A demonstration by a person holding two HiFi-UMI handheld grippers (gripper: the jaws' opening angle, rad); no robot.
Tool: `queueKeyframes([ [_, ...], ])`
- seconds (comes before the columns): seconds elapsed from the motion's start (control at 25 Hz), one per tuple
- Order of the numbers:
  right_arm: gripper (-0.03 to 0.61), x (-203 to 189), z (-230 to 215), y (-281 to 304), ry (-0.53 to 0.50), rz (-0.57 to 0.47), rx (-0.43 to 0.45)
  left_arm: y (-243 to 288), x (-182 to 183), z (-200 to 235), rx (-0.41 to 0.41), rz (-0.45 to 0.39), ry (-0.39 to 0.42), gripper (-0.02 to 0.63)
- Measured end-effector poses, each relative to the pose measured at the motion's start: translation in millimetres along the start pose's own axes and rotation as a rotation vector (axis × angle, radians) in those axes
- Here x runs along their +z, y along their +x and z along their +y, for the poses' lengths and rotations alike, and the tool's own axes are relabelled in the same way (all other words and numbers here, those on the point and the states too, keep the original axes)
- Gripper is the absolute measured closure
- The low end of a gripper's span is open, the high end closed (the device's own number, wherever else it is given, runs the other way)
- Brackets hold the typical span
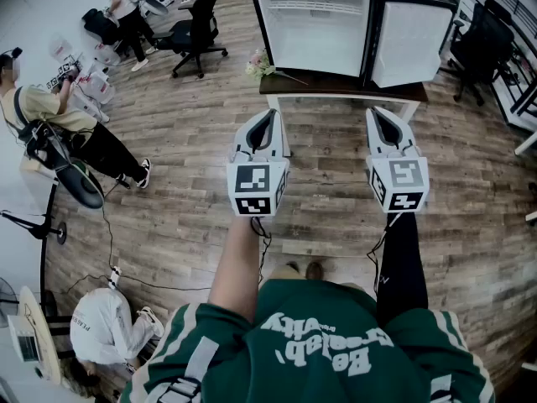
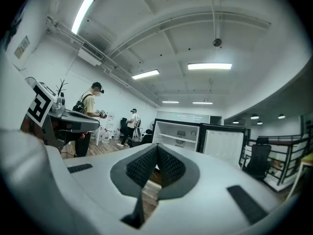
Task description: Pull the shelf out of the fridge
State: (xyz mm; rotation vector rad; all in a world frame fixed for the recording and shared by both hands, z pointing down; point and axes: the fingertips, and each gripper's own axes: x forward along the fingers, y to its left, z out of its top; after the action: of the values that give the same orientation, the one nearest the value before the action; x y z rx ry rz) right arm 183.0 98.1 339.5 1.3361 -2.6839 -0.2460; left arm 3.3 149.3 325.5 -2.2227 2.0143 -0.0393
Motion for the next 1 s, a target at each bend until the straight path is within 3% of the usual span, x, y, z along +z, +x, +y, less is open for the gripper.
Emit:
queueKeyframes([
  [0.48, 0.569, -6.0, 3.2, -8.0, 0.04, -0.021, -0.003, -14.6, 0.6, -2.1, 0.002, 0.016, 0.011, 0.598],
  [1.0, 0.569, -11.7, 6.8, 1.6, 0.027, -0.029, -0.014, -11.7, -5.4, 17.4, 0.061, 0.02, 0.024, 0.598],
])
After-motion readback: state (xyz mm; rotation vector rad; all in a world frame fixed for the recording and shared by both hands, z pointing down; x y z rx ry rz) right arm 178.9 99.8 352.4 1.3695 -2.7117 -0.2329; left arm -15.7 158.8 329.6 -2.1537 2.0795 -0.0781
